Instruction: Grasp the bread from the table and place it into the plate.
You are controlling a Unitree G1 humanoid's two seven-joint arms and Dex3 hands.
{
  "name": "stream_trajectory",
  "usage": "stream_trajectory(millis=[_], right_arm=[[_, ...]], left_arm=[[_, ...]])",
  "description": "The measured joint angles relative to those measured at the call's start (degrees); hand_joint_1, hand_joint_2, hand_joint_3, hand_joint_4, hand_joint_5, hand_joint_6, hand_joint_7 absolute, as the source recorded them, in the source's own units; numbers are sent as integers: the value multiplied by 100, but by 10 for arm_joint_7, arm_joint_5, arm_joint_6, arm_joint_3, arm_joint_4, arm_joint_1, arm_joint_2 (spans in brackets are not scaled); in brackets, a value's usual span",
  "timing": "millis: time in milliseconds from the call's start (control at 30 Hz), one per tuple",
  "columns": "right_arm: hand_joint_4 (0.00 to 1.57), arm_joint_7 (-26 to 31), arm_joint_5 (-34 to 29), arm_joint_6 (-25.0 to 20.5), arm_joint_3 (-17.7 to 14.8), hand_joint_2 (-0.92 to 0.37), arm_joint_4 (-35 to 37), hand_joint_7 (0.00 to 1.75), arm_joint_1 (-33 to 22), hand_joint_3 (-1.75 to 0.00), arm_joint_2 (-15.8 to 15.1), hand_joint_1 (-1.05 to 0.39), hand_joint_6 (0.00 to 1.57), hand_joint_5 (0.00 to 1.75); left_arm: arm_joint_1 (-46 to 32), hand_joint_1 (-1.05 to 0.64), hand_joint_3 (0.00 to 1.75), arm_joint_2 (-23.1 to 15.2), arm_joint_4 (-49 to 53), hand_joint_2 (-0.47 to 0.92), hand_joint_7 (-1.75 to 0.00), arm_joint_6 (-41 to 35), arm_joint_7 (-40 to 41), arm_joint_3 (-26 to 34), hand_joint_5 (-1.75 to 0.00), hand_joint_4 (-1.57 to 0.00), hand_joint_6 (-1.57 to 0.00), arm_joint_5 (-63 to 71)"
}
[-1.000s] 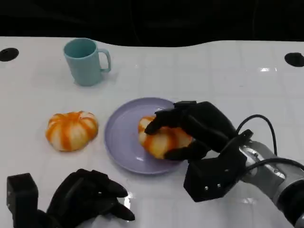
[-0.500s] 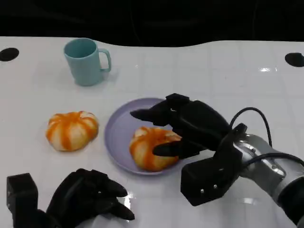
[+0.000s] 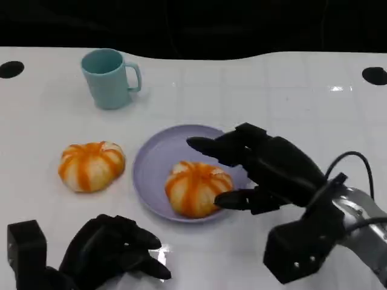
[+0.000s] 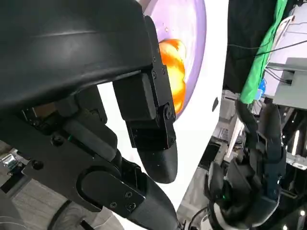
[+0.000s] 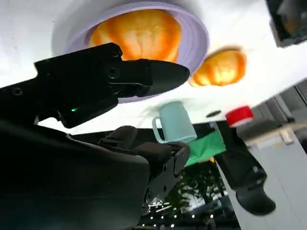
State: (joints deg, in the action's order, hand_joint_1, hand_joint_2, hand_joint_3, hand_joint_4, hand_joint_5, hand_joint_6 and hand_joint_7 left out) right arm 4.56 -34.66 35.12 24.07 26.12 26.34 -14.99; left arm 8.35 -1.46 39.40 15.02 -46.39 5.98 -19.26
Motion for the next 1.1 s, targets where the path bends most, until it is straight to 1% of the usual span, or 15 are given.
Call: stream_trajectory(millis=[33, 100, 133, 200, 233, 267, 300, 367, 433, 467, 633, 700, 800, 933, 1100], right_arm=[[38, 0, 11, 5, -6, -92, -5, 14, -9, -31, -1, -67, 51, 79], [46, 2, 34, 23, -22, -92, -9, 17, -27, -28, 0, -64, 58, 84], [50, 4, 45, 32, -28, -92, -10, 23, -36, -29, 0, -63, 64, 102], [53, 4, 71, 46, -43, -92, -18, 36, -57, -28, 0, -62, 68, 127], [58, 1, 90, 52, -49, -92, -22, 50, -67, -26, 0, -60, 69, 142], [63, -5, 111, 57, -54, -92, -26, 70, -76, -25, 1, -58, 67, 154], [66, -13, 133, 62, -61, -92, -28, 87, -86, -25, 3, -56, 65, 161], [67, -36, 192, 78, -72, -92, -30, 115, -110, -27, 7, -56, 62, 169], [65, -65, 241, 82, -81, -92, -36, 132, -137, -30, 8, -57, 61, 171], [64, -82, 265, 79, -87, -92, -44, 135, -151, -30, 8, -59, 61, 172], [62, -159, 378, 3, -112, -92, -111, 144, -220, -30, 10, -54, 61, 174], [63, -177, 405, -25, -122, -92, -138, 153, -246, -31, 11, -53, 59, 175], [67, -198, 434, -63, -136, -92, -176, 160, -277, -25, 14, -52, 61, 175], [67, -209, 483, -155, -149, -92, -236, 160, -319, -22, 28, -55, 61, 175], [68, -212, 510, -249, -161, -92, -289, 173, -356, -27, 45, -56, 55, 175]], left_arm=[[0, -105, 0, 0, 1, 69, -4, 0, -1, 1, -24, -157, -157, -1], [2, -105, 0, 0, 4, 69, -4, 0, -3, 1, -24, -157, -157, -2], [2, -105, 0, 0, 4, 69, -4, 0, -3, 1, -24, -157, -157, -2], [2, -105, 0, 0, 4, 69, -4, 0, -3, 0, -25, -157, -157, -1], [2, -105, 0, 0, 4, 69, -4, 0, -3, 0, -25, -157, -157, 0], [2, -105, 0, 0, 3, 69, -4, 1, -3, 0, -25, -157, -157, 1], [2, -105, 0, 0, 3, 69, -4, 1, -2, -1, -25, -157, -157, 1], [1, -105, 0, 0, 3, 69, -4, 3, -1, -2, -25, -157, -157, 2], [2, -105, 0, 0, 3, 69, -4, 4, 0, -3, -24, -157, -157, 3], [1, -105, 0, 0, 3, 70, -4, 5, 1, -3, -24, -157, -157, 3], [2, -105, 0, 0, 3, 69, -4, 4, 2, -3, -24, -157, -157, 3], [2, -105, 0, 0, 3, 69, -4, 3, 2, -3, -24, -157, -157, 3], [2, -105, 0, 0, 3, 70, -4, 2, 3, -3, -24, -157, -157, 3], [3, -105, 0, 0, 3, 70, -3, -1, 3, -3, -23, -157, -157, 3], [3, -105, 0, 0, 3, 70, -3, -1, 3, -3, -23, -157, -157, 4]])
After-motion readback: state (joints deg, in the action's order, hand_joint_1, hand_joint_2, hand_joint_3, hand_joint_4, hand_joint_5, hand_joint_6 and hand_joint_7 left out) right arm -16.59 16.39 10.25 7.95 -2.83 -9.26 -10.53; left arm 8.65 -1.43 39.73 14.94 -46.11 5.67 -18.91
